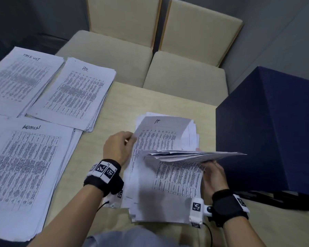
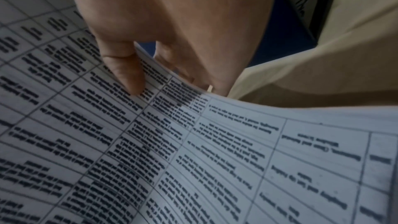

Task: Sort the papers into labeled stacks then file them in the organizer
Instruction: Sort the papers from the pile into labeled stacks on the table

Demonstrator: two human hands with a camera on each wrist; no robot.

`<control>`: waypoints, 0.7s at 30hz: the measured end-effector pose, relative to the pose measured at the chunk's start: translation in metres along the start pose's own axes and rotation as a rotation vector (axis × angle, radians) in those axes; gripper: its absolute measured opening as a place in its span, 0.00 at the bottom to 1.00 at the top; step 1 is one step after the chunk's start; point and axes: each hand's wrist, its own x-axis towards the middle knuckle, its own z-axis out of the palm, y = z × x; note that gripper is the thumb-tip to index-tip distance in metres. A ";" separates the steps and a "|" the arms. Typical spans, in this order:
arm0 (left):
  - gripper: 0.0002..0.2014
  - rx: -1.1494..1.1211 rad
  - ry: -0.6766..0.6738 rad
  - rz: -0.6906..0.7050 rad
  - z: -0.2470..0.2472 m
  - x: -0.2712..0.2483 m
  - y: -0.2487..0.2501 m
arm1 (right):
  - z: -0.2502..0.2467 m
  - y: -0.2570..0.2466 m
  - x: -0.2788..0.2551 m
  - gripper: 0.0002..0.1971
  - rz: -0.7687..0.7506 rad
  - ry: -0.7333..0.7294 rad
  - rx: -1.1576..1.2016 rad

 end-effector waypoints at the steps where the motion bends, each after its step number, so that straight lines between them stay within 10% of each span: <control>1: 0.09 -0.036 0.018 0.012 -0.001 -0.001 0.000 | -0.001 0.001 0.001 0.20 0.014 0.002 0.017; 7: 0.11 -0.778 -0.360 -0.163 -0.012 -0.009 0.013 | -0.002 0.002 0.005 0.16 0.001 -0.063 0.004; 9: 0.24 -0.743 -0.451 -0.185 -0.014 -0.009 0.015 | -0.003 0.002 0.002 0.16 -0.002 -0.142 -0.039; 17: 0.18 -0.694 -0.405 -0.320 -0.006 -0.009 0.019 | -0.001 0.001 0.002 0.03 -0.022 -0.182 -0.041; 21: 0.10 -0.742 -0.472 -0.319 -0.001 -0.011 0.023 | 0.006 -0.002 0.008 0.13 0.014 -0.149 -0.056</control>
